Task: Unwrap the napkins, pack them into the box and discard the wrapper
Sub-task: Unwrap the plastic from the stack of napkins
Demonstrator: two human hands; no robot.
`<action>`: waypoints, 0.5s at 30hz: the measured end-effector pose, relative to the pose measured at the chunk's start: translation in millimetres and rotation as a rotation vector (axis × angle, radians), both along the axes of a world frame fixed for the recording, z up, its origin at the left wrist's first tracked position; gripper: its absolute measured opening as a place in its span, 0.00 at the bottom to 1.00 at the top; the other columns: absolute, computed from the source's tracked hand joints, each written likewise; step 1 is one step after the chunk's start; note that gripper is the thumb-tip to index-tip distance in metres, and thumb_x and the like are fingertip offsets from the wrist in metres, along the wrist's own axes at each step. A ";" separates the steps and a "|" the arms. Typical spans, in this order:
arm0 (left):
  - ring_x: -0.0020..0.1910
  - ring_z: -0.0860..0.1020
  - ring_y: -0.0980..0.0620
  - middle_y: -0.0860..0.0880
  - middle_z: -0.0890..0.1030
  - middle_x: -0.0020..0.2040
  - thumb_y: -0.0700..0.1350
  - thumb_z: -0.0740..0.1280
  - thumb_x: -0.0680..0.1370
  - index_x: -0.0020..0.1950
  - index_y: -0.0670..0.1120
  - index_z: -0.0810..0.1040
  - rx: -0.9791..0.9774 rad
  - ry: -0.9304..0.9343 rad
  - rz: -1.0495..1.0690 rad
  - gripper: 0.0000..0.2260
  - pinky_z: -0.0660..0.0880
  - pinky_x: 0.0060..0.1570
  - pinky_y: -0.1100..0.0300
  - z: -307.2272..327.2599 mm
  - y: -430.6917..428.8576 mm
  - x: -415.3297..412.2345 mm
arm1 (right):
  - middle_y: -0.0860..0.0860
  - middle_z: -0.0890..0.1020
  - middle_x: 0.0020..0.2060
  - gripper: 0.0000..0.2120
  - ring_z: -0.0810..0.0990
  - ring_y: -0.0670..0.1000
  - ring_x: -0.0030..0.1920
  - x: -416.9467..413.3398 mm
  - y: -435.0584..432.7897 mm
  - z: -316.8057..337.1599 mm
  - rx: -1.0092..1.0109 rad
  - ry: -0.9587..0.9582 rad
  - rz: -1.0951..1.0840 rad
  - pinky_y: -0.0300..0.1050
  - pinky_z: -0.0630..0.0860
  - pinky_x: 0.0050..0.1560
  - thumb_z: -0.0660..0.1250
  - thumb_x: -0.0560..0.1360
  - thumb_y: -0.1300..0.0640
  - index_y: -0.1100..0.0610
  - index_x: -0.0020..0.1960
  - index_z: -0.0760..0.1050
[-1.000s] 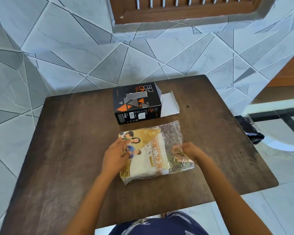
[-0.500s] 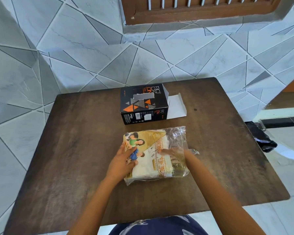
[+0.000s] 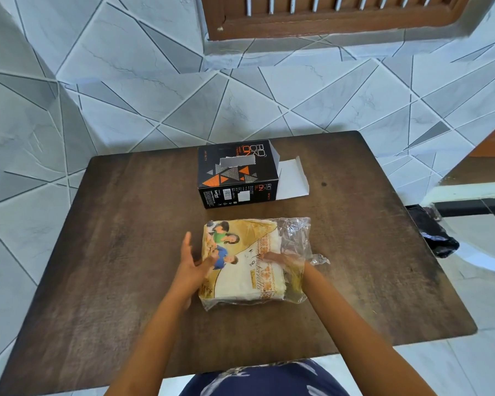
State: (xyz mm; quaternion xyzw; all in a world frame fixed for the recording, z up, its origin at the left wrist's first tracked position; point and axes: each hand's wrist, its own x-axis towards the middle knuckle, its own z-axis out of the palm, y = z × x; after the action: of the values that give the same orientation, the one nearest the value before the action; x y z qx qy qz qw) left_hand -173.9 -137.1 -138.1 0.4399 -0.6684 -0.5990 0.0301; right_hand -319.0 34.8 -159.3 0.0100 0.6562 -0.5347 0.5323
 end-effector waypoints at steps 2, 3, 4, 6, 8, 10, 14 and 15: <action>0.63 0.72 0.45 0.44 0.68 0.71 0.46 0.63 0.78 0.72 0.48 0.60 0.079 -0.045 0.127 0.24 0.73 0.56 0.50 -2.9 -4.9 1.3 | 0.56 0.74 0.62 0.25 0.74 0.57 0.63 4.3 -3.9 0.3 0.006 0.026 0.044 0.43 0.74 0.48 0.68 0.72 0.56 0.60 0.67 0.67; 0.56 0.76 0.48 0.44 0.75 0.64 0.45 0.62 0.78 0.67 0.45 0.68 0.077 -0.077 0.140 0.18 0.76 0.50 0.54 -4.1 -6.4 1.4 | 0.59 0.73 0.64 0.24 0.76 0.56 0.61 -1.1 -1.5 -4.5 -0.012 0.023 0.033 0.46 0.74 0.51 0.67 0.74 0.58 0.61 0.67 0.66; 0.48 0.78 0.50 0.45 0.79 0.55 0.44 0.62 0.78 0.61 0.42 0.73 0.079 -0.099 0.138 0.12 0.76 0.42 0.57 -4.9 -6.9 0.6 | 0.61 0.72 0.66 0.22 0.80 0.53 0.54 1.4 -2.4 4.4 -0.011 0.012 0.046 0.47 0.75 0.53 0.64 0.75 0.60 0.62 0.68 0.65; 0.37 0.76 0.53 0.46 0.80 0.43 0.41 0.64 0.77 0.48 0.41 0.78 0.111 -0.087 0.179 0.05 0.72 0.33 0.61 -6.3 -7.0 -0.4 | 0.65 0.71 0.66 0.19 0.84 0.47 0.39 2.1 -4.8 3.6 -0.022 -0.024 0.071 0.42 0.80 0.45 0.59 0.78 0.62 0.65 0.67 0.65; 0.32 0.75 0.54 0.46 0.80 0.37 0.39 0.67 0.75 0.39 0.43 0.77 0.129 -0.042 0.247 0.05 0.72 0.26 0.63 -8.1 -8.8 -0.4 | 0.65 0.73 0.63 0.19 0.82 0.50 0.41 1.4 -3.0 0.9 -0.027 -0.008 0.041 0.40 0.81 0.40 0.62 0.76 0.62 0.67 0.66 0.66; 0.30 0.75 0.54 0.46 0.79 0.35 0.37 0.68 0.74 0.37 0.43 0.76 0.131 -0.003 0.325 0.06 0.70 0.19 0.69 -9.1 -12.5 1.9 | 0.63 0.78 0.56 0.19 0.79 0.53 0.45 -1.4 2.0 4.0 0.012 0.036 0.019 0.47 0.79 0.52 0.65 0.74 0.60 0.66 0.63 0.68; 0.25 0.77 0.57 0.43 0.79 0.36 0.35 0.70 0.72 0.38 0.39 0.77 0.035 0.021 0.507 0.04 0.72 0.23 0.67 -12.2 -34.7 14.5 | 0.58 0.81 0.52 0.22 0.81 0.58 0.50 -13.9 13.8 8.8 -0.001 0.089 -0.043 0.58 0.78 0.54 0.73 0.68 0.55 0.59 0.59 0.73; 0.30 0.79 0.53 0.43 0.80 0.37 0.37 0.71 0.71 0.41 0.38 0.79 -0.033 -0.008 0.557 0.03 0.73 0.29 0.63 -11.8 -40.7 18.9 | 0.58 0.82 0.51 0.17 0.82 0.57 0.49 -16.9 15.5 11.0 -0.032 0.064 -0.070 0.55 0.79 0.49 0.71 0.70 0.59 0.58 0.57 0.74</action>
State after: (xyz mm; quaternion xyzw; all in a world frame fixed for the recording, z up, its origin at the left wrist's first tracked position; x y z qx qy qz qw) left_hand -154.9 -177.8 -149.9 0.6085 -0.5315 -0.5550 0.1978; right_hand -335.9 50.3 -148.3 0.0076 0.6636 -0.5634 0.4920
